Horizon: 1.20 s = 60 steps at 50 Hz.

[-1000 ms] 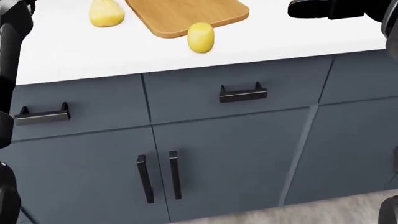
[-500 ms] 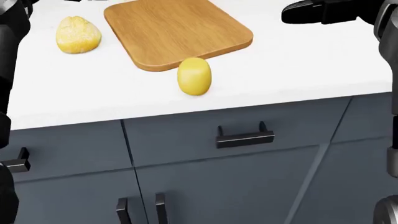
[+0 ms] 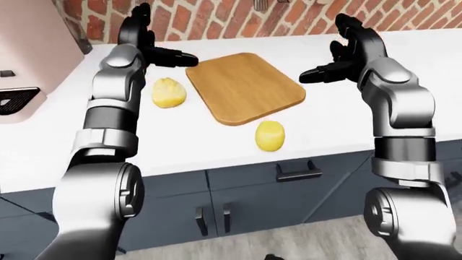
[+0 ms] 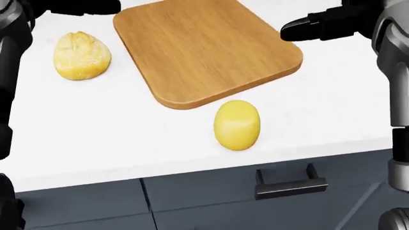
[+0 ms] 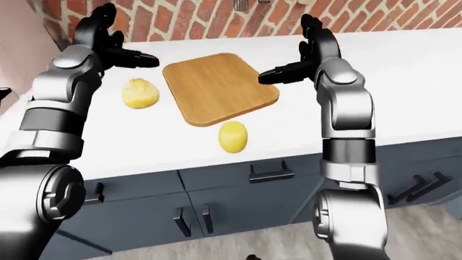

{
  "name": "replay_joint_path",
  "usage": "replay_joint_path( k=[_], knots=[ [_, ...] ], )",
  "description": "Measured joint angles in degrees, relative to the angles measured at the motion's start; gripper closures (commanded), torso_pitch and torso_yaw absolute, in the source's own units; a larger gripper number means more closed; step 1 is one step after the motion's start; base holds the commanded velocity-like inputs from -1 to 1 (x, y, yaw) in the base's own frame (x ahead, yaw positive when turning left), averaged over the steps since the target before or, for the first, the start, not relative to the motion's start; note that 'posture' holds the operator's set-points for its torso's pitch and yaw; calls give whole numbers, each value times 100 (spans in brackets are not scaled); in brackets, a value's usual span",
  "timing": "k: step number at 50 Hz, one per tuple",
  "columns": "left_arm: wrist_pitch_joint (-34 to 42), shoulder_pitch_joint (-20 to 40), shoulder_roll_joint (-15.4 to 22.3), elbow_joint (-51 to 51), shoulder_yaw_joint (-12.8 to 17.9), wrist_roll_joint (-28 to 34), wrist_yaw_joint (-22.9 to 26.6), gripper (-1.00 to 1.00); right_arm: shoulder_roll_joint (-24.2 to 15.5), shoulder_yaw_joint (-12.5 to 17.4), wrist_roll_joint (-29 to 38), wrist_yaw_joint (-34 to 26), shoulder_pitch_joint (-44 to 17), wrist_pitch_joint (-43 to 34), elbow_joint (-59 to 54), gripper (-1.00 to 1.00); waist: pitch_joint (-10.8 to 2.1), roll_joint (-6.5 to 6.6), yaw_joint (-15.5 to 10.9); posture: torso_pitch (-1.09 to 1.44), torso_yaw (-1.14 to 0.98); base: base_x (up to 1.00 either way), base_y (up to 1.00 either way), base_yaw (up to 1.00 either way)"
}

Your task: Place the bread and cheese on the cutting board.

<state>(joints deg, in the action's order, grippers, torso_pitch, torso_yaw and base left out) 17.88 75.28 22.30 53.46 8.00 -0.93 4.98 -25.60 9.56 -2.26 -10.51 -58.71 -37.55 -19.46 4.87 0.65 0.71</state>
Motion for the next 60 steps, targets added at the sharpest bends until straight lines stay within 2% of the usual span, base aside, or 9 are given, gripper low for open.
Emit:
replay_joint_path(
  k=[4,10,13,20,25,29,31,40,60],
  knots=[
    [-13,60,-21,-244,-6,-2,14,-100,-85,82,20,-11,-88,44,66,-100,-71,-291,-18,0,0,0,0,0],
    [38,59,-90,-195,-57,-14,72,-100,-102,163,20,12,-16,-4,90,-100,-220,-146,13,0,0,4,0,0],
    [85,65,-76,-313,-54,-23,83,-100,-84,164,11,27,55,-1,144,-100,-321,-195,-20,0,0,8,0,0],
    [-104,118,-20,-381,-6,5,22,-100,-78,133,-35,-7,-7,123,327,-100,-368,296,-132,0,0,8,0,0],
    [-46,23,-34,-209,-7,44,29,-100,-50,82,-63,-12,171,88,112,-100,-318,164,-122,0,0,5,0,0],
    [-78,73,-25,-225,-9,62,42,-100,-92,126,-30,16,76,104,123,-100,-148,-154,-155,0,0,0,0,0],
    [-82,52,-61,-239,-29,81,46,-100,-108,132,-43,10,61,136,176,-100,-239,-380,-161,0,0,-41,0,0],
    [66,159,-80,-298,-66,121,101,-100,-332,238,-68,-26,-46,-95,251,-100,-207,-180,-94,0,0,0,0,0],
    [-98,-60,-79,-191,-36,208,129,-100,-688,187,261,-1103,833,-545,1350,-100,-230,-241,-128,0,0,0,0,0]
  ],
)
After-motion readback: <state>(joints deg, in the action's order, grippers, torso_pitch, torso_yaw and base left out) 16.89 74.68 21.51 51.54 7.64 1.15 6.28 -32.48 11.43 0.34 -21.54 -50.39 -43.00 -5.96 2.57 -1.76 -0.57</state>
